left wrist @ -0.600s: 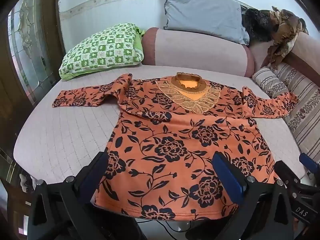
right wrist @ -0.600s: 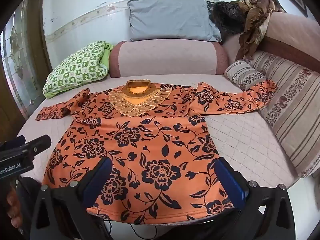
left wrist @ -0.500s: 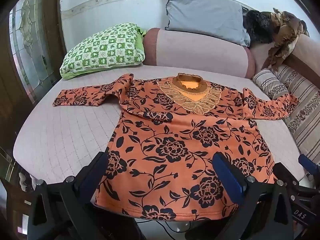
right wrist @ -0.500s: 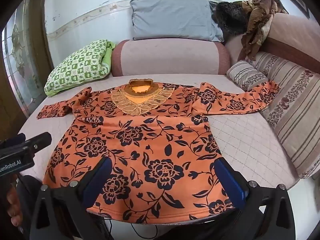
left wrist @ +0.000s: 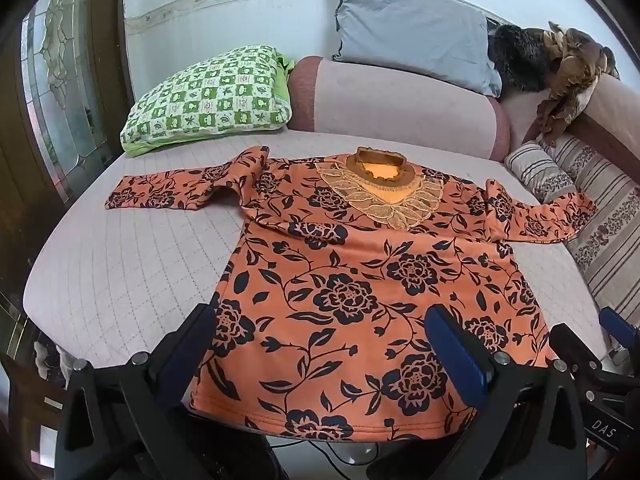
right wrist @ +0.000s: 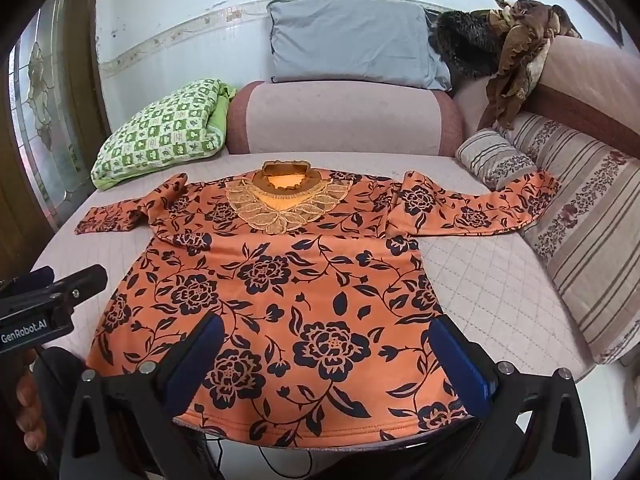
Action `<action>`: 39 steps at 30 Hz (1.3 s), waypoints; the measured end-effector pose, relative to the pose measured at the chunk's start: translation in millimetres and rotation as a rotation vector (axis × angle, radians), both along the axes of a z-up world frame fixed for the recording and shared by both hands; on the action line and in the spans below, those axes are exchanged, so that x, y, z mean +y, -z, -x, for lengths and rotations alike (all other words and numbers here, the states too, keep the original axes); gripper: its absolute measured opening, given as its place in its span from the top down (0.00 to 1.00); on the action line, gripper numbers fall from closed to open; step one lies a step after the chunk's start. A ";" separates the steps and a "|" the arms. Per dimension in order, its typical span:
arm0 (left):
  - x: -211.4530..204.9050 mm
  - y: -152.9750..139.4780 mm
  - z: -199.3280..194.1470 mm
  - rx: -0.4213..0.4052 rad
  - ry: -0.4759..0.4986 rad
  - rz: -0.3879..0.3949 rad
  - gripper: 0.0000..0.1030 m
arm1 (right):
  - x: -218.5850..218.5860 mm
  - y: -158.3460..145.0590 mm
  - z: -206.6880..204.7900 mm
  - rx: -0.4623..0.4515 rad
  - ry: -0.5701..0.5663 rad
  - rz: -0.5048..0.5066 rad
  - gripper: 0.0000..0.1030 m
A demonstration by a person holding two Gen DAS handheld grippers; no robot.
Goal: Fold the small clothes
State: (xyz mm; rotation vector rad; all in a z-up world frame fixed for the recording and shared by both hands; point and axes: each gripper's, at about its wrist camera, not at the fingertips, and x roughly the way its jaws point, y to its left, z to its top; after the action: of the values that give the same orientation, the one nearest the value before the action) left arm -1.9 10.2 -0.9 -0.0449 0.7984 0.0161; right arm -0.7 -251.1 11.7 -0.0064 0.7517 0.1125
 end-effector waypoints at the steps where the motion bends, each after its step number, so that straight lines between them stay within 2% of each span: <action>1: 0.1 0.3 0.0 -0.001 0.000 -0.001 0.00 | -0.7 -0.8 -0.9 0.000 -0.002 0.001 0.00; 39: 9.1 -1.4 0.8 -0.004 -0.013 0.019 0.00 | 10.8 -5.2 2.7 -0.016 -0.014 0.024 0.00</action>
State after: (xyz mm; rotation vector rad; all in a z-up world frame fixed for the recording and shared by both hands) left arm -2.7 19.3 0.6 -0.0680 0.7939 0.0203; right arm -3.3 -240.3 16.9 -0.0350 0.7370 0.1167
